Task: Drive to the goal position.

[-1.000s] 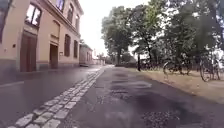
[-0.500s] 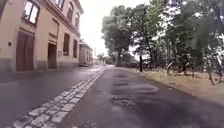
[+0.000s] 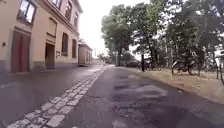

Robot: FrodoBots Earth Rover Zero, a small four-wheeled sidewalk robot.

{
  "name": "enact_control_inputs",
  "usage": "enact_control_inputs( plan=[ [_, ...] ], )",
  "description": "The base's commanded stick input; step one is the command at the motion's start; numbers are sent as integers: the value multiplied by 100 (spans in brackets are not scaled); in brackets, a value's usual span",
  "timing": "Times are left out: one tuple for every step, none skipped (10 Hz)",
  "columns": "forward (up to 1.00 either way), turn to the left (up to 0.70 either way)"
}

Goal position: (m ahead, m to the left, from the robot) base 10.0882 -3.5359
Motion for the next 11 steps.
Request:
enact_control_inputs(
  plan=[
    [70, 0],
    [70, 0],
    [70, 0],
    [70, 0],
    [70, 0],
    [70, 0],
    [70, 0],
    [70, 0],
    [70, 0],
    [70, 0],
    [70, 0]
  ],
)
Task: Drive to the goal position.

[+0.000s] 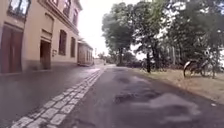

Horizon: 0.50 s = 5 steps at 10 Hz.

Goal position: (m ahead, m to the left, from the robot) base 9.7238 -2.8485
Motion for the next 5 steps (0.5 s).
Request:
enact_control_inputs(
  plan=[
    [70, 0],
    [70, 0],
    [70, 0],
    [70, 0],
    [70, 0]
  ],
)
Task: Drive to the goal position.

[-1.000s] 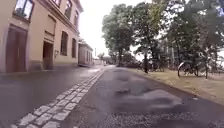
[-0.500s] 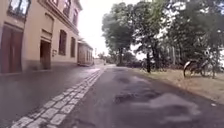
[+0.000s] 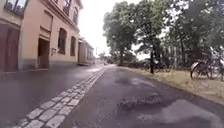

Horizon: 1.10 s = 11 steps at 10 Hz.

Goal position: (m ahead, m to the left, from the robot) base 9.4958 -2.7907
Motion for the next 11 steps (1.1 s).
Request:
enact_control_inputs(
  plan=[
    [70, 0],
    [70, 0],
    [70, 0],
    [70, 0],
    [70, 0],
    [70, 0],
    [70, 0],
    [70, 0],
    [70, 0],
    [70, 0],
    [70, -3]
  ],
)
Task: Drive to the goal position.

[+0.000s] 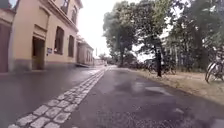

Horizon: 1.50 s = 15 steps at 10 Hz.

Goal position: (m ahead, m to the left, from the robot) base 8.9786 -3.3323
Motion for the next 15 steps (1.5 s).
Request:
enact_control_inputs(
  plan=[
    [70, -17],
    [70, -28],
    [70, -19],
    [70, 0],
    [70, 0],
    [70, -3],
    [70, -16],
    [70, -20],
    [70, -8],
    [70, -1],
    [70, 0],
    [70, 0],
    [70, 0],
    [70, 0],
    [70, 0]
  ],
)
